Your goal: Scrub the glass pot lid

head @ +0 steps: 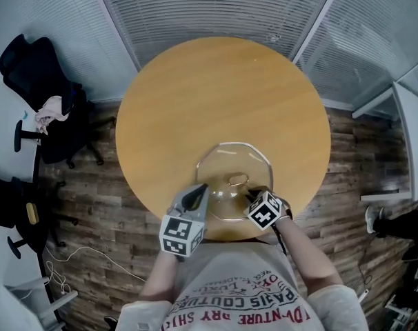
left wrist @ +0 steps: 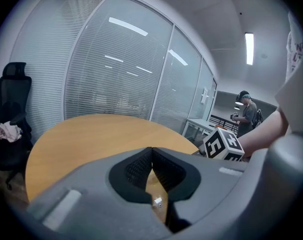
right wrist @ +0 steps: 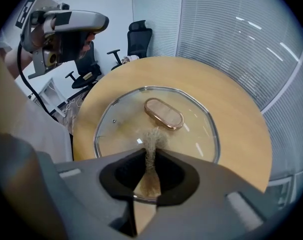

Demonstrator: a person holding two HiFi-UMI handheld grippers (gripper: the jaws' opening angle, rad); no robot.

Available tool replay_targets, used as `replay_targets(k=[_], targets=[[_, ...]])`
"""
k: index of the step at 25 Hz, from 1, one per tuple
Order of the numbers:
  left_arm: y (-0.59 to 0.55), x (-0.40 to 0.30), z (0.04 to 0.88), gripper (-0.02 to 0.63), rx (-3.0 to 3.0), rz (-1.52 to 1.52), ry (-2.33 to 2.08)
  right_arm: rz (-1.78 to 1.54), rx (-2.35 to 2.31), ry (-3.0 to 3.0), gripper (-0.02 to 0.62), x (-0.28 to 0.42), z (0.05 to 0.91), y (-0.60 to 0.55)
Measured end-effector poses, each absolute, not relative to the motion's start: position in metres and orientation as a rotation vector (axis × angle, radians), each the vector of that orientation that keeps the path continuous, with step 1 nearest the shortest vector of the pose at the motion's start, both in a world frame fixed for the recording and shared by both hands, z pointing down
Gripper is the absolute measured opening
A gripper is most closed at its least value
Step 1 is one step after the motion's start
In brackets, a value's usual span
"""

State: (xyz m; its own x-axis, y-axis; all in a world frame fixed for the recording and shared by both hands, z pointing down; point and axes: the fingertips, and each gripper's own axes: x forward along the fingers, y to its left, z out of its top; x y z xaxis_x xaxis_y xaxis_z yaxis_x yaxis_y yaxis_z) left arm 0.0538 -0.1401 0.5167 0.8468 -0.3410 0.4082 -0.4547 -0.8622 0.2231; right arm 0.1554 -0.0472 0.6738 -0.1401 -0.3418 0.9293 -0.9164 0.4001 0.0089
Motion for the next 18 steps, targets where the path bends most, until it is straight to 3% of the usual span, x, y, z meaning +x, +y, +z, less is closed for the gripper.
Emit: replay_targets(k=[12, 18], targets=[[-0.143, 0.057, 0.521, 0.007, 2.726, 0.539, -0.587, 0.783, 0.960, -1.869, 0.060, 0.110, 0.666, -0.033], [-0.146, 0.054, 0.519, 0.006, 2.701, 0.559, -0.693, 0.679, 0.910, -1.901, 0.060, 0.137, 0.655, -0.037]])
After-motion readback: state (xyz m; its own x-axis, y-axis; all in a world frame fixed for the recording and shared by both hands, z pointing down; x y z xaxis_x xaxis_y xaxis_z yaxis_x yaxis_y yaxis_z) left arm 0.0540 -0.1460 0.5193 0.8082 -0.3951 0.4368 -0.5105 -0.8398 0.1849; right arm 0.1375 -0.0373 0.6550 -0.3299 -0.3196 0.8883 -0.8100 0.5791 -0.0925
